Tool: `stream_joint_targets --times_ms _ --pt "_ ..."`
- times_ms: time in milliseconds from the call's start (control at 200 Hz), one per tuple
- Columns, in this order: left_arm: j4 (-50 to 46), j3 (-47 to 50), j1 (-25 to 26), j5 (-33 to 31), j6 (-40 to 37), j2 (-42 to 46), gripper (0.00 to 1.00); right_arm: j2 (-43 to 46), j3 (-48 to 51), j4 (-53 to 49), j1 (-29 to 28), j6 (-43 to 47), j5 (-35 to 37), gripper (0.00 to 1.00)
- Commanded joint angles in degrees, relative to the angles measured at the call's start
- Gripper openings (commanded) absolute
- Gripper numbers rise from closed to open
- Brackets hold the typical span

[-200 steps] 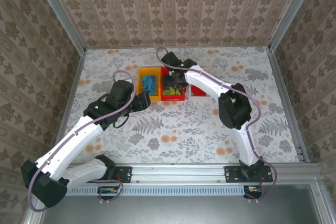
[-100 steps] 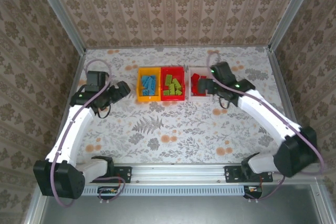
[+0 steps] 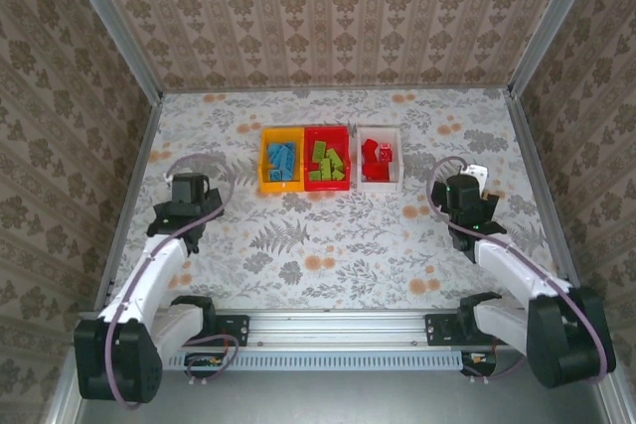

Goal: Sort the legos into containers by color

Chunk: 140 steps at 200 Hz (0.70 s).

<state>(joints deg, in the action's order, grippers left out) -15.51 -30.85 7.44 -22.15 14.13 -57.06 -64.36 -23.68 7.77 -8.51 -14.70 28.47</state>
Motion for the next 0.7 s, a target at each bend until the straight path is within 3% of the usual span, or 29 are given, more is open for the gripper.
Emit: stream_joint_targets --times_ms 0,125,255,390,435,515,545,575,695 --pt "19.71 3.12 -0.69 2.86 -10.06 -4.31 1.00 -6.74 -0.79 15.49 0.23 5.29 -1.80 1.00" --pt "32.31 3.36 -2.55 6.48 -11.72 -14.81 1.00 -14.13 -3.13 24.85 0.98 8.19 -5.53 1.00" --pt "42.05 1.21 -4.03 10.63 -14.40 -23.16 1.00 -18.86 -8.46 19.48 3.61 9.40 -11.14 1.00" --pt "52.81 1.11 -5.84 15.40 -15.90 -29.53 1.00 -19.40 -0.79 35.90 6.89 9.72 -15.41 0.99" --pt "51.31 1.40 -6.09 17.35 -15.67 -28.81 1.00 -19.97 1.29 40.53 8.22 9.30 -17.70 1.00" --pt "60.11 6.19 -6.05 17.94 -16.04 -28.84 1.00 -23.10 2.39 44.43 8.20 9.89 -19.79 1.00" --pt "66.20 8.92 -6.01 17.30 -15.96 -30.13 1.00 -24.33 3.48 49.16 8.14 10.27 -19.72 1.00" --pt "72.73 10.91 -5.95 16.22 -16.47 -31.74 1.00 -23.39 3.49 47.53 8.16 9.95 -19.16 1.00" --pt "66.30 8.42 -5.71 14.08 -15.23 -31.20 1.00 -23.12 3.72 47.34 7.70 9.82 -17.29 1.00"
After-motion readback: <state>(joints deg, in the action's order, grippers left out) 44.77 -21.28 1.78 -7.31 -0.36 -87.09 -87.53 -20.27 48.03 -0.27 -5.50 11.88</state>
